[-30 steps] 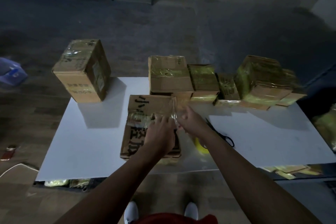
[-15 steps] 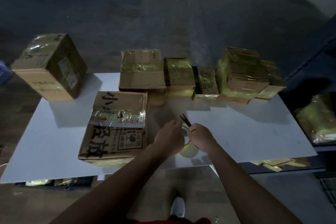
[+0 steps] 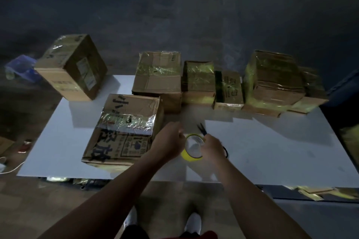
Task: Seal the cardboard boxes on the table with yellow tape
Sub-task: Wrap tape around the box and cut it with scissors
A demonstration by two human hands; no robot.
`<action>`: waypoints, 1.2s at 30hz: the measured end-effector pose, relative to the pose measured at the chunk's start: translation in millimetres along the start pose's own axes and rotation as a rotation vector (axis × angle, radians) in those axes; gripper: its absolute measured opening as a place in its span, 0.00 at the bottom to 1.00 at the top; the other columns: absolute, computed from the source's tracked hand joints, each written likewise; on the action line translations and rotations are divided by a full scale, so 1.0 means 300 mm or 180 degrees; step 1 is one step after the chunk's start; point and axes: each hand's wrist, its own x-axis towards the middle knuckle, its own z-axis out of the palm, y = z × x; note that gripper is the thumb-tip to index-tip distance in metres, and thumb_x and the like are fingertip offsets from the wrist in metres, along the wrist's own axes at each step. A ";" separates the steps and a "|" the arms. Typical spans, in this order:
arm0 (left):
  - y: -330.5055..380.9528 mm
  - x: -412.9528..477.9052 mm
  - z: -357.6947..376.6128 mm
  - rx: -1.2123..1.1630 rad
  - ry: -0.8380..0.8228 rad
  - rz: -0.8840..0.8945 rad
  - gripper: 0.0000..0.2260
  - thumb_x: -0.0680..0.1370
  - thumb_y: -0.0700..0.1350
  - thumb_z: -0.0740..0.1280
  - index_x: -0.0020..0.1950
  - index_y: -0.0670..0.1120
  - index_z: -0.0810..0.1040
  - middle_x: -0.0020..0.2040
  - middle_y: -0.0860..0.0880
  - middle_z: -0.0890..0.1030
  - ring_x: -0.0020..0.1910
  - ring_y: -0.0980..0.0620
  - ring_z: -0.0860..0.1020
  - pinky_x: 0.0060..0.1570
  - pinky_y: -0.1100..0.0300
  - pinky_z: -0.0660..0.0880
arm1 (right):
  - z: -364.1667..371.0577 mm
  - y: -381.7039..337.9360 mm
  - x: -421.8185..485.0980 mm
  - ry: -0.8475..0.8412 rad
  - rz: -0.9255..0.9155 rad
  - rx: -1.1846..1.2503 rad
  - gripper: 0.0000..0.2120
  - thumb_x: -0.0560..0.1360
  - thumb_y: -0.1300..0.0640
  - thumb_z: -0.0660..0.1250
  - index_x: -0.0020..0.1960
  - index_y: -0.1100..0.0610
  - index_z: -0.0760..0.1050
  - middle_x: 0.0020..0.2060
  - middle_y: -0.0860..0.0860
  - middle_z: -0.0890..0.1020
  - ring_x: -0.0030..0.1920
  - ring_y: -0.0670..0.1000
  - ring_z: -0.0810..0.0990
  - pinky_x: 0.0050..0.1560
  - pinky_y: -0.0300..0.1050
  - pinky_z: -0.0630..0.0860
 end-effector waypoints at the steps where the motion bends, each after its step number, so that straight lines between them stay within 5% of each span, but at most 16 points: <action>1: -0.006 0.010 -0.017 -0.0051 0.0127 -0.0028 0.09 0.76 0.40 0.61 0.50 0.38 0.78 0.49 0.39 0.79 0.50 0.40 0.77 0.48 0.52 0.71 | -0.009 -0.011 -0.001 0.0048 -0.0128 0.0044 0.13 0.77 0.60 0.63 0.60 0.63 0.71 0.57 0.61 0.77 0.59 0.61 0.76 0.46 0.44 0.67; 7: -0.049 0.084 -0.137 -0.0449 0.0370 -0.0173 0.13 0.77 0.35 0.61 0.57 0.40 0.81 0.54 0.41 0.82 0.54 0.42 0.78 0.42 0.60 0.64 | -0.071 -0.125 -0.042 0.0461 -0.0826 0.0253 0.03 0.76 0.62 0.59 0.47 0.59 0.71 0.41 0.55 0.77 0.44 0.60 0.76 0.42 0.53 0.73; 10: -0.076 0.117 -0.183 -0.0785 0.0141 -0.0109 0.12 0.80 0.41 0.62 0.61 0.43 0.80 0.59 0.43 0.82 0.59 0.46 0.78 0.50 0.61 0.68 | -0.113 -0.195 -0.068 0.0587 -0.1065 0.0239 0.08 0.76 0.61 0.58 0.52 0.57 0.73 0.45 0.55 0.79 0.46 0.58 0.76 0.43 0.55 0.75; 13: -0.092 0.124 -0.231 -0.1249 -0.0151 -0.0020 0.10 0.79 0.52 0.63 0.50 0.51 0.83 0.48 0.47 0.84 0.51 0.49 0.80 0.47 0.58 0.71 | -0.147 -0.275 -0.095 0.0791 -0.1262 0.0289 0.14 0.75 0.59 0.58 0.58 0.53 0.76 0.52 0.54 0.81 0.51 0.58 0.77 0.48 0.51 0.75; 17: -0.110 0.106 -0.304 -0.1619 -0.0260 0.0251 0.11 0.82 0.43 0.60 0.45 0.48 0.80 0.37 0.52 0.78 0.37 0.61 0.74 0.38 0.62 0.69 | -0.169 -0.377 -0.120 0.1006 -0.1288 0.0069 0.15 0.76 0.60 0.60 0.60 0.53 0.77 0.56 0.54 0.81 0.55 0.58 0.77 0.49 0.49 0.73; 21: -0.180 0.098 -0.384 -0.1074 -0.0197 0.0488 0.12 0.82 0.45 0.61 0.54 0.40 0.82 0.48 0.46 0.82 0.47 0.50 0.78 0.46 0.56 0.73 | -0.160 -0.446 -0.134 0.1135 -0.1169 0.0070 0.12 0.75 0.61 0.60 0.55 0.55 0.78 0.51 0.55 0.81 0.51 0.59 0.77 0.46 0.49 0.74; 27: -0.286 0.076 -0.433 -0.0402 -0.0062 0.0936 0.20 0.79 0.50 0.66 0.70 0.46 0.74 0.67 0.47 0.74 0.59 0.50 0.76 0.56 0.52 0.76 | -0.115 -0.557 -0.132 0.1175 -0.0909 0.0116 0.16 0.77 0.60 0.61 0.64 0.58 0.75 0.58 0.58 0.80 0.56 0.60 0.78 0.50 0.50 0.76; 32: -0.362 0.057 -0.467 -0.0398 0.0265 0.1012 0.23 0.77 0.50 0.69 0.71 0.46 0.72 0.66 0.48 0.73 0.58 0.50 0.75 0.54 0.59 0.74 | -0.073 -0.647 -0.133 0.1035 -0.0653 0.0201 0.17 0.77 0.59 0.62 0.65 0.58 0.74 0.58 0.58 0.80 0.56 0.60 0.78 0.50 0.48 0.76; 36: -0.409 0.052 -0.498 -0.0485 0.0499 0.1032 0.19 0.76 0.48 0.71 0.66 0.46 0.76 0.62 0.48 0.76 0.54 0.51 0.76 0.51 0.62 0.74 | -0.050 -0.693 -0.129 0.0799 -0.0507 0.0308 0.16 0.77 0.58 0.63 0.63 0.59 0.75 0.56 0.59 0.80 0.50 0.59 0.80 0.48 0.56 0.80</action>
